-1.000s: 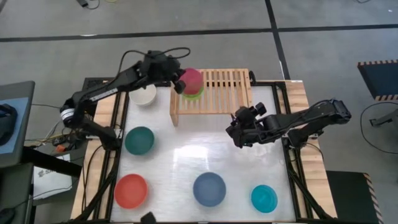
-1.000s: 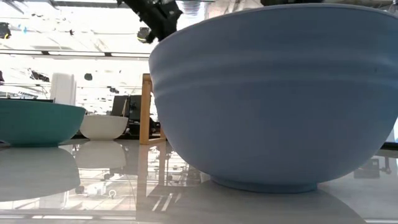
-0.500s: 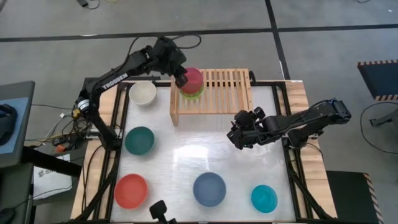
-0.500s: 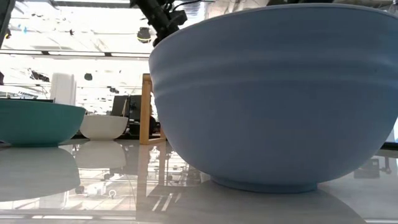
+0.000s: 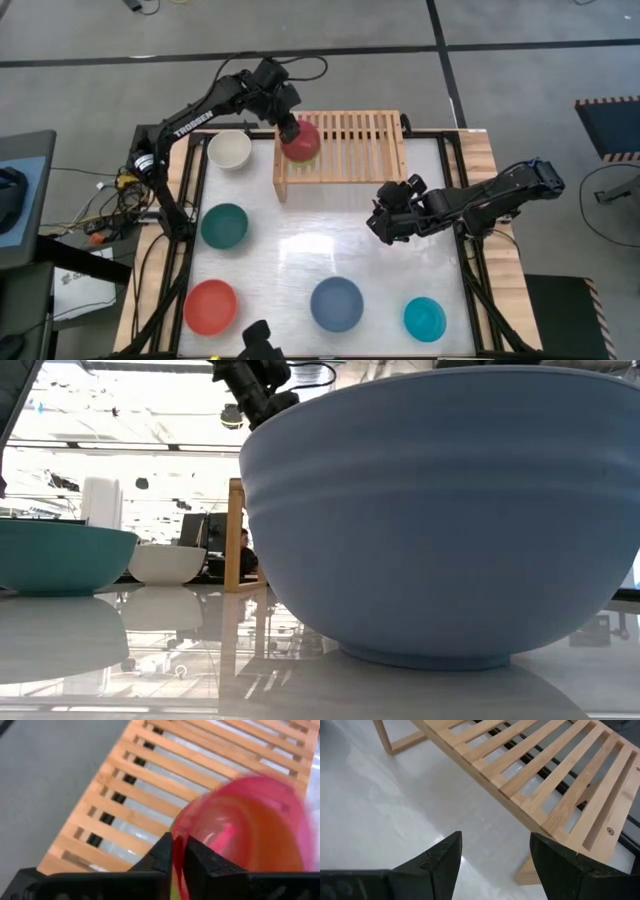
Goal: Place and stack bowls onto a shelf
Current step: Stack the small pink bowl on top of the small light green bowls on the shelf, then stack the small blue bowl on top of the small pink bowls on the shelf
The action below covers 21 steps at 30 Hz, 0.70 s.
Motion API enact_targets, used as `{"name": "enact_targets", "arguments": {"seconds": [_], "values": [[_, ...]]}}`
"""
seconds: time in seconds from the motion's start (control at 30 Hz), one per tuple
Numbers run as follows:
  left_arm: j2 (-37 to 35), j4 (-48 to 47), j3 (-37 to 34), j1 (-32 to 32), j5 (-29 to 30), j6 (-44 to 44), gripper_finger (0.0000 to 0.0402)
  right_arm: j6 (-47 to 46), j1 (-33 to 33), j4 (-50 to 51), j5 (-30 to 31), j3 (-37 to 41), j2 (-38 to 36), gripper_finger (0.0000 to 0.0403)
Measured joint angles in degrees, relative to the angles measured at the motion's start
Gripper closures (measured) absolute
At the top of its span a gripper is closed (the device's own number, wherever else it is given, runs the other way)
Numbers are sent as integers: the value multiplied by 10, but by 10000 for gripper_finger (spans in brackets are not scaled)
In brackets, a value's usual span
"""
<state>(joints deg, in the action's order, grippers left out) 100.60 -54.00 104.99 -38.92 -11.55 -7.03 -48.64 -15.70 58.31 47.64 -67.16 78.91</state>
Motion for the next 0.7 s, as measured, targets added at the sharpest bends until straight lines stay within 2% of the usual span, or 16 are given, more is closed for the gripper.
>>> {"name": "enact_targets", "arguments": {"seconds": [0.23,0.37,0.5,0.57,0.7], "values": [[-1,0,21,1,22,-1,262,-6,0,37,-1,0,0,144],[-10,-16,37,10,35,-7,219,-15,-1,79,-59,0,0,144],[-45,-12,19,37,34,-29,211,-27,-26,86,-135,16,1,144],[-66,6,0,57,34,-31,217,-29,-45,89,-195,27,2,144],[-126,93,-87,114,34,-29,231,-30,-100,77,-313,50,1,144]]}}
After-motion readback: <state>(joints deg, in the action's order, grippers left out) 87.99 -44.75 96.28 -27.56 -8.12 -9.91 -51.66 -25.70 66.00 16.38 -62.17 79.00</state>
